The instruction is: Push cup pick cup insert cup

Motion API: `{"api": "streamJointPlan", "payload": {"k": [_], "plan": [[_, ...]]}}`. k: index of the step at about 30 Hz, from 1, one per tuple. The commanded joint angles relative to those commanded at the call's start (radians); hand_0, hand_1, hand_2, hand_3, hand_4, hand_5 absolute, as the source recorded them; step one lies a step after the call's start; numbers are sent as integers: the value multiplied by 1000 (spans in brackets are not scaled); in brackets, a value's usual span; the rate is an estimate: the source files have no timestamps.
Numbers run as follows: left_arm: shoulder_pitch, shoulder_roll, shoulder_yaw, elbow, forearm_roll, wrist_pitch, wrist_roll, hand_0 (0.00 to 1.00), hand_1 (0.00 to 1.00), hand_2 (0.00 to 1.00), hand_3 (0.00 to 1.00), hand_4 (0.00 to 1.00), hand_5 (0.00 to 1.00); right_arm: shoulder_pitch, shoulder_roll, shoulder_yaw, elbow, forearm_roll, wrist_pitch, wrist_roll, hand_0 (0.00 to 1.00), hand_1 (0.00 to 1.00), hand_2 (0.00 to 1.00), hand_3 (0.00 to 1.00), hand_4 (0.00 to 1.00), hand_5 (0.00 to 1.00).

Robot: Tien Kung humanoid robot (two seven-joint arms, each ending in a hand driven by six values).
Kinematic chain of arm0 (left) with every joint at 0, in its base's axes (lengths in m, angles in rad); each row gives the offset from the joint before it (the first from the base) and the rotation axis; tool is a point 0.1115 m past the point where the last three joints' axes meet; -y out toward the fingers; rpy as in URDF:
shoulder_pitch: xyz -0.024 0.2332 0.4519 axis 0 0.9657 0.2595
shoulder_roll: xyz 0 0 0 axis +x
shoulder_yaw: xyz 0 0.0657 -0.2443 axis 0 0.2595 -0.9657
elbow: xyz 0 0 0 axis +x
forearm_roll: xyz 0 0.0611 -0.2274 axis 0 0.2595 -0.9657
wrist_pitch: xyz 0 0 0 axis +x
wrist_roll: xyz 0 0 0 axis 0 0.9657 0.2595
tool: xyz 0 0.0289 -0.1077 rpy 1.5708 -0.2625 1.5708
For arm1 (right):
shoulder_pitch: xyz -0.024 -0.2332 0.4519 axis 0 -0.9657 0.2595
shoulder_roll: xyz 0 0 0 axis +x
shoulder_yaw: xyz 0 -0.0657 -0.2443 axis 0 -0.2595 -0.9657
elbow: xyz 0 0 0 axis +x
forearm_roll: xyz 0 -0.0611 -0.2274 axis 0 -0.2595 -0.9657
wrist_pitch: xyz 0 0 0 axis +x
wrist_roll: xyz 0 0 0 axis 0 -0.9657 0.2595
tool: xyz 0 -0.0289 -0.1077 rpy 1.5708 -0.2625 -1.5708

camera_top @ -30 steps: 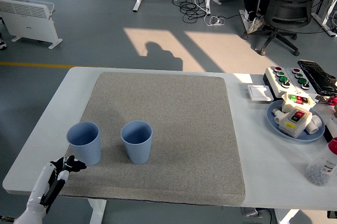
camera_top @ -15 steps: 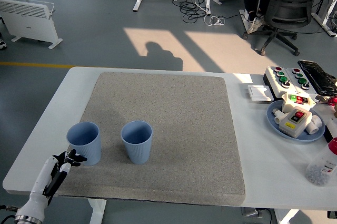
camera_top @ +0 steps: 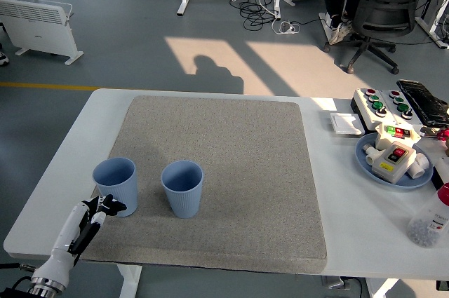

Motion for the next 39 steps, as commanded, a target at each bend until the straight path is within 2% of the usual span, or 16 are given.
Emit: {"api": "streamJointPlan", "payload": {"k": [11,20,29,30,39], "plan": [[-9,4,43,14,-12,-9,4,616,629,567,499,630,998,3,0,2,0,-4,1,-1,711,639,664,599,131,427],[-53,5,85,31,-36,-7,-7,638,639,566,499,628,998,6,1,6,0,-9,0,-1,712,639,664,599,130,428],[-89,7,112,74,-64,1,-22,659,644,570,499,627,998,8,1,4,0,-7,0,0,712,639,664,599,130,428],[-94,8,115,80,-67,2,-24,685,650,571,498,627,998,8,1,4,0,-8,1,0,712,639,664,598,130,429],[-143,15,150,136,-95,21,-48,679,649,569,495,629,998,9,1,9,0,-15,2,-3,712,639,664,598,130,429]]}}
